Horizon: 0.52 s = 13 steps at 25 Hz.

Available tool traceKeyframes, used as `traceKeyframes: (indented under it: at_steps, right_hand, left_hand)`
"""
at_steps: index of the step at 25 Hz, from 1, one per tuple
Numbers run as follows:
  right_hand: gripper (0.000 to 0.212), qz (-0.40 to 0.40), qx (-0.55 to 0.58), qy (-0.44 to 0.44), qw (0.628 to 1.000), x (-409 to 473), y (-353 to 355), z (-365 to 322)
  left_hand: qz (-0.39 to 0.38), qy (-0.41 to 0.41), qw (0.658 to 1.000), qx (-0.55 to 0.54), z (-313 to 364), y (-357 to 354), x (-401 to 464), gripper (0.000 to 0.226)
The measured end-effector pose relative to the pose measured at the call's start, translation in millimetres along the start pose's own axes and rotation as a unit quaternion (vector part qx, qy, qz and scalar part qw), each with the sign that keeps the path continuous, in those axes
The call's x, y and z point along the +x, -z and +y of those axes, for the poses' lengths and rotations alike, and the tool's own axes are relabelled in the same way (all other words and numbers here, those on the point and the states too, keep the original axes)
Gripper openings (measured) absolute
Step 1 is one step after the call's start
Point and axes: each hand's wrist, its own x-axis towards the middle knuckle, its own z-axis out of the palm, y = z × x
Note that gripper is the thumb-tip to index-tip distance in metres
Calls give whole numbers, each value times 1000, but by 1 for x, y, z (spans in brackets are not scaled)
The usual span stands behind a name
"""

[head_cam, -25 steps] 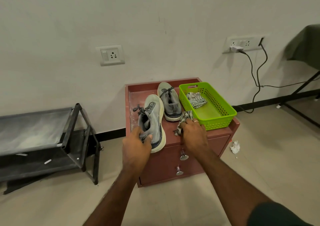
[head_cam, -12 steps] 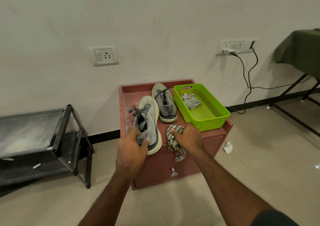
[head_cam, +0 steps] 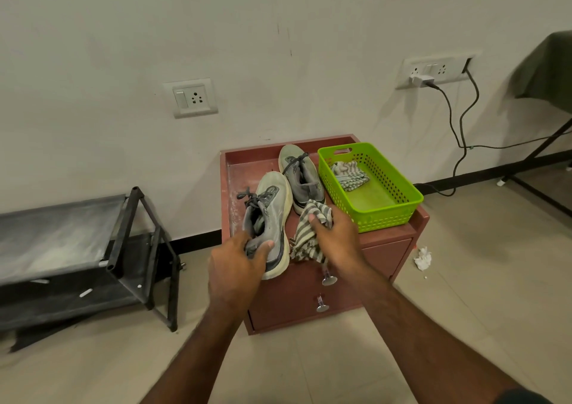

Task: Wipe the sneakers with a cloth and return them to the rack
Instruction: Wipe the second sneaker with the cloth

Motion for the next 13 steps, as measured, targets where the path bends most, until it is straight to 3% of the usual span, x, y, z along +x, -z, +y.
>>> traceKeyframes:
  at_steps: [2, 5, 7, 9, 11, 13]
  right_hand:
    - [26, 17, 12, -30, 999, 2, -2, -1]
    - [21, 40, -87, 65, 993, -1, -5, -17]
    - [16, 58, -118, 126, 983, -5, -10, -34]
    - [33, 64, -95, 172, 978, -10, -19, -45]
    - [40, -5, -37, 229, 973, -15, -35, -49]
    - [45, -138, -21, 252, 958, -24, -51, -47]
  left_hand:
    - [11, -6, 1000, 15, -1, 1, -2, 22]
    - [43, -3, 998, 49, -5, 6, -6, 18]
    - [70, 7, 997, -9, -9, 9, -6, 10]
    - [73, 8, 995, -72, -9, 10, -7, 7]
    - [69, 7, 993, -98, -8, 11, -11, 8]
    - [76, 18, 990, -121, -8, 10, -12, 7]
